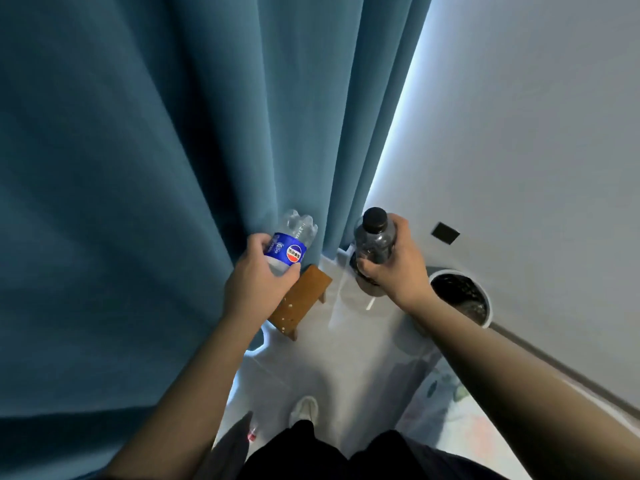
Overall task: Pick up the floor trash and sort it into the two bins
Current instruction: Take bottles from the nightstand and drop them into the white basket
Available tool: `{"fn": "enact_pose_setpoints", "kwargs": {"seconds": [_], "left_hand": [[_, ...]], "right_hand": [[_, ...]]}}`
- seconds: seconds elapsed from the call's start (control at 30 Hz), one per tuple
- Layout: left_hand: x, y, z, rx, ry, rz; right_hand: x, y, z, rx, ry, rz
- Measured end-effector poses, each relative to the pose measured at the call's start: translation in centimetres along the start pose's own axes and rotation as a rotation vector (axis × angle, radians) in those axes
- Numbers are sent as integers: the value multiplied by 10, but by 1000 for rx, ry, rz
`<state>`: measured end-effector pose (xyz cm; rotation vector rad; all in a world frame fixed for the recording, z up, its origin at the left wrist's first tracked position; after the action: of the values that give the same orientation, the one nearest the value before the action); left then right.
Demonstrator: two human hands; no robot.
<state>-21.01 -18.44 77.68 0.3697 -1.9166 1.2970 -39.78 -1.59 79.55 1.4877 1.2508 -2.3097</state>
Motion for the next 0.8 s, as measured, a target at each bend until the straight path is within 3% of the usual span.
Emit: {"fn": "enact_pose_setpoints", "kwargs": {"seconds": [0.2, 0.57, 0.8], "left_hand": [[34, 78, 28, -158, -35, 52], [135, 250, 64, -251, 13, 370], [147, 423, 93, -555, 6, 652]], "right_hand": [[65, -44, 21, 90, 103, 88], [232, -141, 86, 103, 271, 110], [371, -175, 101, 56, 415, 28]]}}
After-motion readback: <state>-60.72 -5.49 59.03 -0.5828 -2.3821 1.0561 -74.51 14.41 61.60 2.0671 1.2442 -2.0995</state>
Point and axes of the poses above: each hand's wrist, its own z-axis towards the middle knuckle, its own y-axis out of the palm, x = y × z, the point moved 9 cm from there along z, towards the middle knuckle, and after that the axes turned 10 degrees about -y, right-handed, at the moved point
